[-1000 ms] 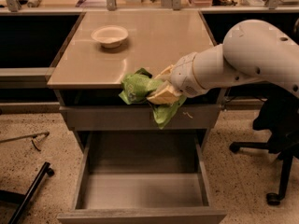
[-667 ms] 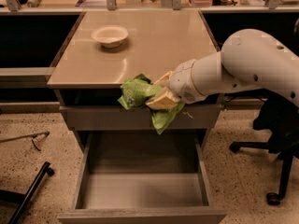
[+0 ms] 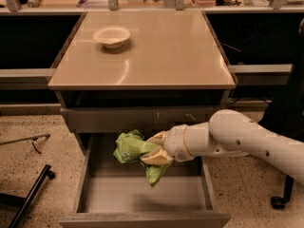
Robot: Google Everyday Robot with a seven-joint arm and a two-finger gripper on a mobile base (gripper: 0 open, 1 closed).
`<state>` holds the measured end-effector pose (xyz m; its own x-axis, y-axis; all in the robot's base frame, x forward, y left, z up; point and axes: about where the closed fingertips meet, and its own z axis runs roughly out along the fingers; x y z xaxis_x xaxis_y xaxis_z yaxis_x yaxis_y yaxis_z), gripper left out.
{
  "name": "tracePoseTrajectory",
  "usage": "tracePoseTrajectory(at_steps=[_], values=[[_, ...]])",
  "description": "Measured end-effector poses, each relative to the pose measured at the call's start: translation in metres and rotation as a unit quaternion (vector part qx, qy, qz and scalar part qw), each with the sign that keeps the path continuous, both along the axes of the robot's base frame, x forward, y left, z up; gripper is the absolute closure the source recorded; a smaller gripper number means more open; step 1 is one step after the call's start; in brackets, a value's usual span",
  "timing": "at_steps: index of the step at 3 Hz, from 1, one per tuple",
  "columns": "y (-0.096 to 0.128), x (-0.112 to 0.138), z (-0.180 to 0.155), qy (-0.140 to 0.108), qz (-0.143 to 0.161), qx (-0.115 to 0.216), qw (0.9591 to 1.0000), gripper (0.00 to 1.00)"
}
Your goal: Place green rice chip bag into middle drawer
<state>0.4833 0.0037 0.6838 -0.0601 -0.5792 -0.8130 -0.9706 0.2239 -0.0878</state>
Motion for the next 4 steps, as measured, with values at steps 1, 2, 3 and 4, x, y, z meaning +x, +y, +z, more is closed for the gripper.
tracePoseTrajectory(at_steps=[1, 2, 3, 4], values=[[0.0, 0.0, 0.0, 0.0, 0.0, 0.0, 1.0, 1.0], [0.003, 0.011, -0.035, 0.002, -0.019, 0.003, 0.9998, 1.0], [0.009, 0.037, -0.099, 0.004, -0.052, -0.006, 0.9986, 1.0], [0.026, 0.037, -0.167, 0.032, -0.054, 0.006, 0.998, 1.0]])
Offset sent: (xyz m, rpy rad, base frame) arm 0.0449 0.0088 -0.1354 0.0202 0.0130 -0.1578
